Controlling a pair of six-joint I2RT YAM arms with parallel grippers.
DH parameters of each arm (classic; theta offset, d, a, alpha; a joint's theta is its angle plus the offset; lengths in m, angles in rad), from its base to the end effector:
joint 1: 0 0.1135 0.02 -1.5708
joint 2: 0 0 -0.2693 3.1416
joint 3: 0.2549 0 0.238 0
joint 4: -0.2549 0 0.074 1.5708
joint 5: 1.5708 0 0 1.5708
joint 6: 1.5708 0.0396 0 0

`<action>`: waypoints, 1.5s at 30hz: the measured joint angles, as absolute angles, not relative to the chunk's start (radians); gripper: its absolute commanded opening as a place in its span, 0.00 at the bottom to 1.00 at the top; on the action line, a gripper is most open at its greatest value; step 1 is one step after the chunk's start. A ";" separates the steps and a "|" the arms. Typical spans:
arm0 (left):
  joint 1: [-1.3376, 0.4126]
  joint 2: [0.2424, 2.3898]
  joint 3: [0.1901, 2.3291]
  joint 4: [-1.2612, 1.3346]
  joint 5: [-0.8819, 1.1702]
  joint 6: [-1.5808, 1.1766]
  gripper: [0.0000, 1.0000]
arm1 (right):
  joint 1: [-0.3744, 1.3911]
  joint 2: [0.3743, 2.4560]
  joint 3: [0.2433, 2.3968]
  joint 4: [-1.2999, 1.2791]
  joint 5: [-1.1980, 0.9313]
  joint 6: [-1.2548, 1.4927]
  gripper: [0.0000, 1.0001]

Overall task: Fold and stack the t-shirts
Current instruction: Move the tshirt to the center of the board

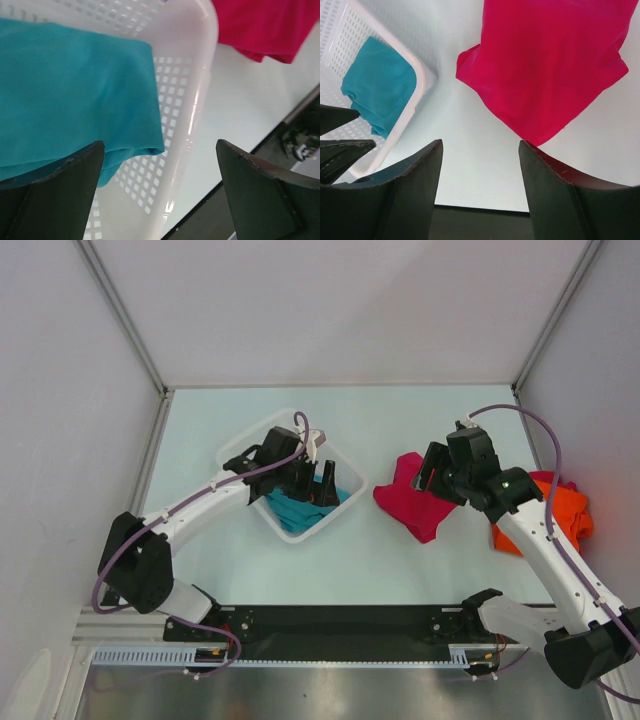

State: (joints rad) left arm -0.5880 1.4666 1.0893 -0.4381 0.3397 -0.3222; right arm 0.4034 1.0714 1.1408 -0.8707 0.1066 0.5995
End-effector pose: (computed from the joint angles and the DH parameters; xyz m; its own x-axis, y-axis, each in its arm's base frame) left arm 0.2461 -0.1799 0.2712 -0.8004 0.1748 -0.5735 0.4846 0.7518 -0.4472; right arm 0.1815 0.0729 0.3443 -0.7272 0.2996 -0.6176 0.1067 0.9381 0.3295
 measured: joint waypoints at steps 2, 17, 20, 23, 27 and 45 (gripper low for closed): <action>-0.613 1.477 1.090 -0.454 0.298 -0.313 1.00 | 0.403 1.061 1.139 -0.878 0.105 0.601 0.67; -0.725 1.689 1.229 -0.647 -0.181 -0.271 0.97 | 0.403 1.013 1.139 -0.898 0.095 0.603 0.68; -0.726 1.734 1.242 -0.694 -0.236 -0.283 0.95 | 0.403 1.012 1.139 -0.901 0.095 0.603 0.67; -0.725 1.762 1.259 -0.729 -0.276 -0.298 0.93 | 0.403 1.011 1.139 -0.903 0.095 0.603 0.67; -0.722 1.784 1.276 -0.757 -0.314 -0.323 0.88 | 0.403 1.010 1.139 -0.908 0.095 0.603 0.68; -0.489 1.735 1.122 -0.654 -0.123 -0.403 0.00 | 0.403 0.981 1.138 -0.913 0.084 0.603 0.67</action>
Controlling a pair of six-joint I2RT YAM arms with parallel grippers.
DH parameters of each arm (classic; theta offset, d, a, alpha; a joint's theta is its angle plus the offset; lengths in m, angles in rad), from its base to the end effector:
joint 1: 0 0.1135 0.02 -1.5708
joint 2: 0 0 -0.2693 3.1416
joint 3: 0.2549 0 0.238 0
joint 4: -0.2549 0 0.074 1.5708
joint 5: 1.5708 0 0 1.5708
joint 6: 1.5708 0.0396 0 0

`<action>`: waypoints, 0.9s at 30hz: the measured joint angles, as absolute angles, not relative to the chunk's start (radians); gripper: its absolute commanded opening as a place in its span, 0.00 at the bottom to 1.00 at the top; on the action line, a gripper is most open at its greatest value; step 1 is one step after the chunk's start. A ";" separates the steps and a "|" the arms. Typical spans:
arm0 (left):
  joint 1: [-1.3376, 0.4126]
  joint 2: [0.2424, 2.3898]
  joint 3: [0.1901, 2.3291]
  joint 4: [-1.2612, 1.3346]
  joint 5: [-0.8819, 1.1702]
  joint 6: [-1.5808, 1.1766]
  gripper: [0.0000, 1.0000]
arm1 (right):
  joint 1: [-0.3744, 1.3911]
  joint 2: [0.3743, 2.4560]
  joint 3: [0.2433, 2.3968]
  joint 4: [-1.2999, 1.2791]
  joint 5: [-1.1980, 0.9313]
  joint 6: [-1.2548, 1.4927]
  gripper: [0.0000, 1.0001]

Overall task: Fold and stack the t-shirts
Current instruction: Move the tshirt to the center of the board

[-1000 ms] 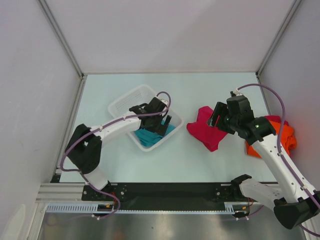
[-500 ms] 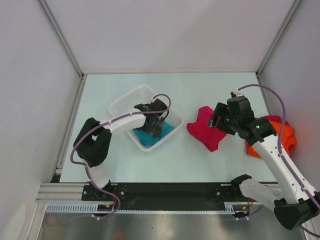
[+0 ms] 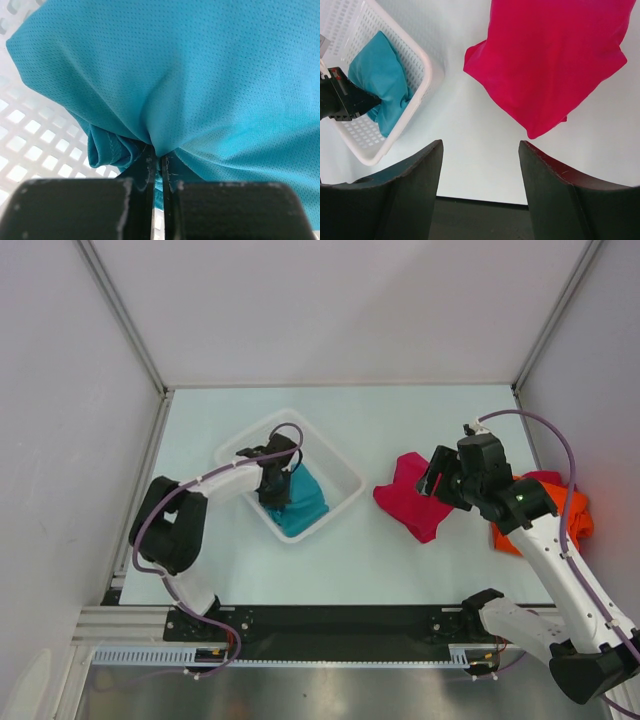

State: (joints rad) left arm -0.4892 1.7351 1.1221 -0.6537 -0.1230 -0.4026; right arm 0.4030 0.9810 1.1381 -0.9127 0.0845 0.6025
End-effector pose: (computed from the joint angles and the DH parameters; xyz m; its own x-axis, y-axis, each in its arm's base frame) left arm 0.2855 -0.1465 0.1877 -0.9449 0.0625 -0.3214 0.0693 0.9976 -0.0096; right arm 0.1585 0.0639 0.3548 -0.7091 0.3115 -0.6325 0.0821 0.9275 0.3648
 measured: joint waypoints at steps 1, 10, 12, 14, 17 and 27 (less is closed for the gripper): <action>-0.485 1.731 1.116 -0.646 -0.116 -0.404 0.00 | 0.403 0.981 1.137 -0.910 0.082 0.603 0.67; -0.363 1.651 1.039 -0.608 -0.075 -0.430 0.27 | 0.402 0.981 1.116 -0.905 0.073 0.603 0.67; -0.350 1.642 1.035 -0.608 -0.077 -0.435 0.46 | 0.402 0.981 1.110 -0.901 0.067 0.603 0.67; -0.349 1.640 1.035 -0.607 -0.076 -0.438 0.54 | 0.402 0.983 1.108 -0.898 0.061 0.603 0.67; -0.351 1.640 1.035 -0.603 -0.083 -0.447 0.63 | 0.402 0.984 1.105 -0.891 0.054 0.603 0.67; -0.285 1.594 1.026 -0.595 -0.075 -0.475 0.78 | 0.402 0.984 1.098 -0.887 0.051 0.603 0.67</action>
